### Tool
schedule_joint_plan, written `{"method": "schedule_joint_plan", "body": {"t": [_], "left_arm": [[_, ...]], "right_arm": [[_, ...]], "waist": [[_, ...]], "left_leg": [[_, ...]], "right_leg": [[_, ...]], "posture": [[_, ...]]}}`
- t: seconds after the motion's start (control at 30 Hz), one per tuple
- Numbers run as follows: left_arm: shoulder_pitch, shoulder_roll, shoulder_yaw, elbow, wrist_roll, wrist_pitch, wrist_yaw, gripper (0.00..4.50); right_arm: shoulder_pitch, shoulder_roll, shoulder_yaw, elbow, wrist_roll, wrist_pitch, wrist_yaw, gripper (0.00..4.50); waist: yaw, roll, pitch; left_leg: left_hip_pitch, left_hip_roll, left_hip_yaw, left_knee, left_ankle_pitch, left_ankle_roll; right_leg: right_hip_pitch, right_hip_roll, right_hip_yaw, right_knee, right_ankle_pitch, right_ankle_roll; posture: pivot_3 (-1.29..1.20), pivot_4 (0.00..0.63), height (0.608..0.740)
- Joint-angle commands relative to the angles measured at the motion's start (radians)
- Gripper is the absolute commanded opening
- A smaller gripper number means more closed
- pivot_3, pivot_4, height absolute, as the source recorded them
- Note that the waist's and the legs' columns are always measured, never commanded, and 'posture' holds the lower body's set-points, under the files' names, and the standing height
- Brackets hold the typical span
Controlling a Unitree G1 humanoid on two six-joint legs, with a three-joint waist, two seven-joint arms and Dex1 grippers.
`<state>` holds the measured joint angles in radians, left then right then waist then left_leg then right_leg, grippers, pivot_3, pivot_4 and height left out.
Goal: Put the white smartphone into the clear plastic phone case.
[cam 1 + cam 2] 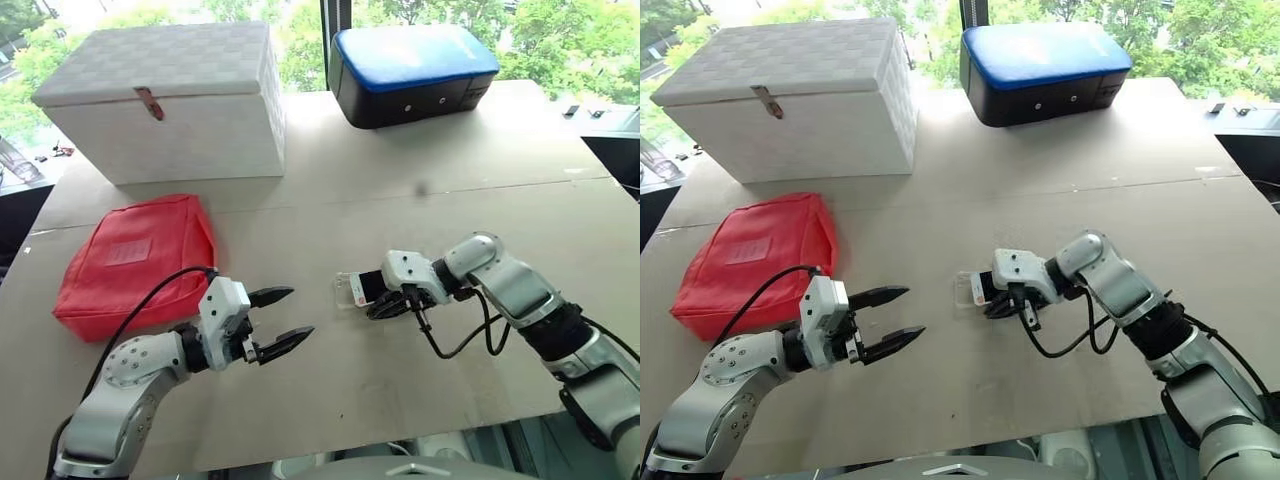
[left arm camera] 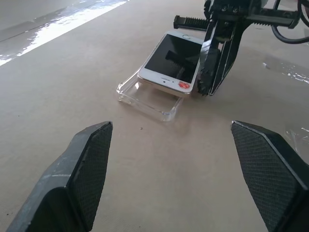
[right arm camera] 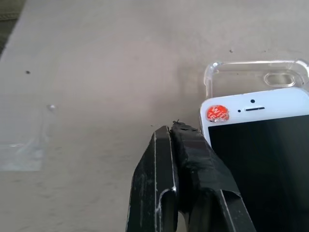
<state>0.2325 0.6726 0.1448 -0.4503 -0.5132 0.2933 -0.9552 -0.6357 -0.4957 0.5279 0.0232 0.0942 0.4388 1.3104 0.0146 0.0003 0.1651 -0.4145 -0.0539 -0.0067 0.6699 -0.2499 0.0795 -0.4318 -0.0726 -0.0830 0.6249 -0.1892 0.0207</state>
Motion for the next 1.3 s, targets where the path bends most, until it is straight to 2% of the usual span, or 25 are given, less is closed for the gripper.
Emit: {"method": "schedule_joint_plan", "body": {"t": [0.03, 0.23, 0.37, 0.63, 0.93, 1.0, 1.07, 1.3], "left_arm": [[0.006, -0.002, 0.006, -0.013, -0.004, -0.020, -0.003, 3.97], [0.010, -0.006, 0.005, -0.013, -0.002, -0.024, 0.000, 3.97], [0.009, -0.009, 0.004, -0.013, 0.000, -0.026, 0.003, 3.97], [0.001, -0.011, 0.000, -0.006, 0.003, -0.030, 0.003, 3.97], [-0.002, -0.017, -0.007, -0.009, 0.005, -0.028, 0.010, 3.97], [-0.003, -0.018, -0.007, -0.009, 0.005, -0.027, 0.013, 3.97], [-0.002, -0.018, -0.008, -0.011, 0.005, -0.026, 0.015, 3.97], [-0.009, -0.021, -0.017, -0.002, 0.011, -0.031, 0.018, 3.97]], "right_arm": [[-0.033, 0.015, -0.023, 0.001, 0.003, -0.016, -0.014, 0.00], [-0.035, -0.008, -0.050, -0.057, 0.074, 0.026, 0.042, 0.00], [-0.066, 0.026, -0.109, -0.073, 0.126, 0.089, -0.008, 0.00], [-0.125, 0.083, -0.088, 0.082, 0.007, 0.048, -0.158, 0.00], [-0.081, 0.089, 0.063, 0.260, -0.126, 0.030, -0.150, 0.00], [-0.078, 0.099, 0.061, 0.295, -0.140, 0.018, -0.164, 0.00], [-0.076, 0.100, 0.055, 0.310, -0.150, 0.008, -0.168, 0.00], [-0.050, 0.095, 0.042, 0.280, -0.141, 0.029, -0.151, 0.00]], "waist": [[0.000, 0.000, 0.000], [0.001, 0.000, 0.000], [-0.001, 0.000, 0.000], [0.002, 0.000, 0.000], [-0.002, -0.001, -0.004], [-0.003, -0.001, -0.006], [-0.003, 0.000, -0.007], [0.000, -0.001, -0.016]], "left_leg": [[0.000, 0.000, 0.000, 0.000, 0.000, 0.000], [0.000, 0.000, 0.000, 0.000, 0.000, 0.000], [0.000, 0.000, 0.000, 0.000, 0.000, 0.000], [0.000, -0.001, 0.000, 0.000, 0.000, 0.000], [0.002, -0.001, 0.000, 0.000, 0.000, 0.000], [0.007, 0.000, 0.000, -0.001, 0.000, -0.001], [0.020, 0.000, 0.000, -0.002, -0.006, 0.000], [0.022, 0.000, -0.001, -0.002, -0.006, 0.000]], "right_leg": [[0.000, 0.000, 0.000, 0.000, 0.000, 0.000], [0.000, 0.000, 0.000, 0.000, 0.000, 0.000], [0.000, 0.000, 0.000, 0.000, 0.000, 0.000], [0.000, 0.000, 0.001, 0.001, 0.000, 0.000], [0.001, 0.001, 0.001, 0.001, 0.000, 0.000], [0.006, 0.001, 0.001, 0.001, -0.001, -0.001], [0.018, 0.000, 0.001, 0.000, -0.005, 0.000], [0.019, 0.001, 0.001, 0.002, -0.005, 0.000]], "posture": [[0.00, 0.150, 0.740], [0.00, 0.150, 0.740], [0.00, 0.150, 0.740], [0.00, 0.150, 0.740], [0.00, 0.150, 0.740], [0.00, 0.150, 0.740], [0.00, 0.150, 0.740], [0.00, 0.150, 0.740]]}}
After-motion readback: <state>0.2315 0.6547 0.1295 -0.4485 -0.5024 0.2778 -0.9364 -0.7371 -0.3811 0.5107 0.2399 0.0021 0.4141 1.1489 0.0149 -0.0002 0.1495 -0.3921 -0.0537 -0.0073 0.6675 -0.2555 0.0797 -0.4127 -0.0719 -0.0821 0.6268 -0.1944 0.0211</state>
